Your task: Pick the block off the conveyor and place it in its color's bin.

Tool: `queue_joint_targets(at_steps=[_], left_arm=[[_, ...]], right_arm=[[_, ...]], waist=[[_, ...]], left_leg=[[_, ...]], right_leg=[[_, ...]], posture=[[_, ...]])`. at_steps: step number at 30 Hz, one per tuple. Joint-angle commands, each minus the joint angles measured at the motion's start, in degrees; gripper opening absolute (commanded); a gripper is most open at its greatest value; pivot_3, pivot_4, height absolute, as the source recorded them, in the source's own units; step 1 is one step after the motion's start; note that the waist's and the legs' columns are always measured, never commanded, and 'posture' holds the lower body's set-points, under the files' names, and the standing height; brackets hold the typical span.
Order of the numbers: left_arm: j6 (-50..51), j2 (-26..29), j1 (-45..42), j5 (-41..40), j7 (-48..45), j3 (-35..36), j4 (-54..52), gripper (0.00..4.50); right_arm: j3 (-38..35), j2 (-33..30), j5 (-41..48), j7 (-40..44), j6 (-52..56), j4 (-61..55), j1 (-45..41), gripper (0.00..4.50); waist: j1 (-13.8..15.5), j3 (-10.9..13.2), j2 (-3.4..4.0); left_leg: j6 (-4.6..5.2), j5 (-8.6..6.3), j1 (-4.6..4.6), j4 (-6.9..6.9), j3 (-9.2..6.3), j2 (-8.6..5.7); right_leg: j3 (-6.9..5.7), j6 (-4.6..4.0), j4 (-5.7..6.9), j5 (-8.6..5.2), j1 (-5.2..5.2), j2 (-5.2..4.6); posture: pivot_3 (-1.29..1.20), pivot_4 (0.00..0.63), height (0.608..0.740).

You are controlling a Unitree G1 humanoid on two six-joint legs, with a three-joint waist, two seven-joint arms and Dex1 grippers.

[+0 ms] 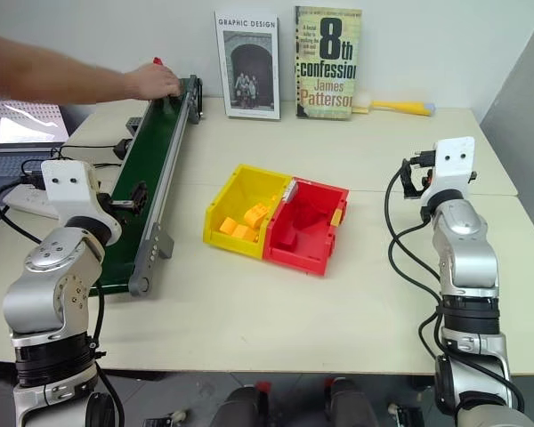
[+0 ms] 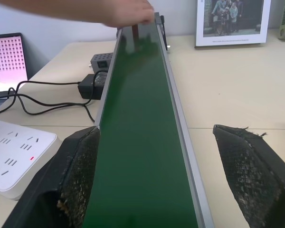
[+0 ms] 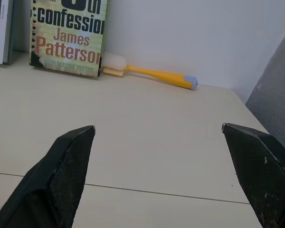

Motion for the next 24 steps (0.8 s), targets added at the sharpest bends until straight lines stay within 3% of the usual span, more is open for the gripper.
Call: queue_joint_targets(at_steps=[1,16,19,24], left_arm=[[0.24,1.26,-0.47,0.05,0.29,1.92,-2.3,3.96],[-1.81,-1.08,0.94,-0.77,2.31,4.71,-3.3,3.96],[-2.08,-1.1,1.14,-0.99,2.3,5.07,-3.26,3.96],[-3.39,-1.44,0.56,-1.1,2.45,5.23,-1.57,3.96]], right_arm=[[-1.09,-0.77,0.0,0.33,-1.64,-0.8,-1.57,4.5],[-0.11,-1.7,0.75,3.68,-0.71,-1.66,-2.37,4.5],[0.27,-2.11,3.44,8.09,0.3,-3.02,-2.84,4.5],[1.48,-4.3,16.02,24.3,5.77,-10.14,-3.44,4.5]], waist=[[0.0,0.0,0.0],[0.01,0.0,0.0],[0.0,0.0,0.0],[0.01,0.0,0.0]], left_leg=[[0.0,0.0,0.0,0.0,0.0,0.0],[0.0,0.0,0.0,0.0,0.0,0.01],[0.01,0.0,0.0,0.0,0.01,0.0],[0.05,-0.03,-0.01,-0.02,-0.06,0.01]], right_leg=[[0.0,0.0,0.0,0.0,0.0,0.0],[0.0,0.0,-0.01,0.0,0.0,0.0],[0.01,0.0,-0.01,0.0,0.0,0.0],[-0.05,0.0,-0.03,0.0,0.0,0.01]], posture=[[0.0,0.15,0.74],[0.0,0.15,0.74],[0.0,0.15,0.74],[0.0,0.15,0.74]])
